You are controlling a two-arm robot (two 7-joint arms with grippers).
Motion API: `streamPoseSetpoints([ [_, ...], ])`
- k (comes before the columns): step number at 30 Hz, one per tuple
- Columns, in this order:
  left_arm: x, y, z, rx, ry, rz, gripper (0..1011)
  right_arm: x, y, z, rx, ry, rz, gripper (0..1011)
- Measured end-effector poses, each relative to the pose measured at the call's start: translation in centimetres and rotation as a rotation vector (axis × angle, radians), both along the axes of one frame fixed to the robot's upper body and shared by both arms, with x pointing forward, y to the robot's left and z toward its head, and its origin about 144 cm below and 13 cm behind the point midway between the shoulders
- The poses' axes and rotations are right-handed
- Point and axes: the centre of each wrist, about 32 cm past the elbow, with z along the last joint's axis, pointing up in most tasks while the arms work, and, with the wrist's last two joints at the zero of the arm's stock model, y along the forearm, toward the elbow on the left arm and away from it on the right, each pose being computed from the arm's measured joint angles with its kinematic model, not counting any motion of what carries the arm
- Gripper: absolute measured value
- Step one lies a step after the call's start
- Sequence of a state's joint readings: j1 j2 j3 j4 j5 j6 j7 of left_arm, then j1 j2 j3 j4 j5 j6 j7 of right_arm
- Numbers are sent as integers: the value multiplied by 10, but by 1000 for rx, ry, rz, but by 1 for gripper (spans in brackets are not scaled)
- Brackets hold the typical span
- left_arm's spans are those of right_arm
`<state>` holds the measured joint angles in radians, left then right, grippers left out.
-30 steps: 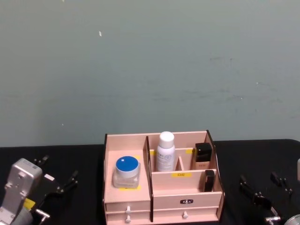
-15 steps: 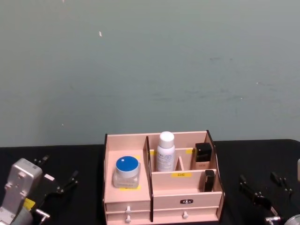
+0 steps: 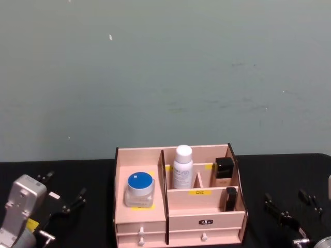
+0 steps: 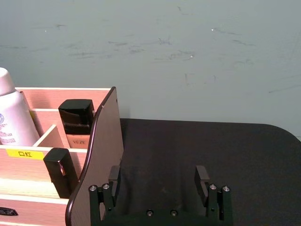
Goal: Pick up the facial cleanser and watermelon frost from the table and place them into the tiered storage box.
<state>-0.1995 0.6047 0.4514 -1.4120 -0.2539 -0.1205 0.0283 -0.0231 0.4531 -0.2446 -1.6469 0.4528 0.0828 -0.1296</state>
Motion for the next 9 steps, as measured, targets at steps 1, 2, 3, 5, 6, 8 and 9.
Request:
streamPoseSetpoints([
  [1,0,0,0,0,0,0,1001,0,0,0,0,0,0,1003],
  [2,0,0,0,0,0,0,1001,0,0,0,0,0,0,1003],
  [3,0,0,0,0,0,0,1001,0,0,0,0,0,0,1002],
  [5,0,0,0,0,0,0,1001,0,0,0,0,0,0,1003],
  [6,0,0,0,0,0,0,1001,0,0,0,0,0,0,1003],
  [8,0,0,0,0,0,0,1001,0,0,0,0,0,0,1002],
  [9,0,0,0,0,0,0,1001,0,0,0,0,0,0,1002],
])
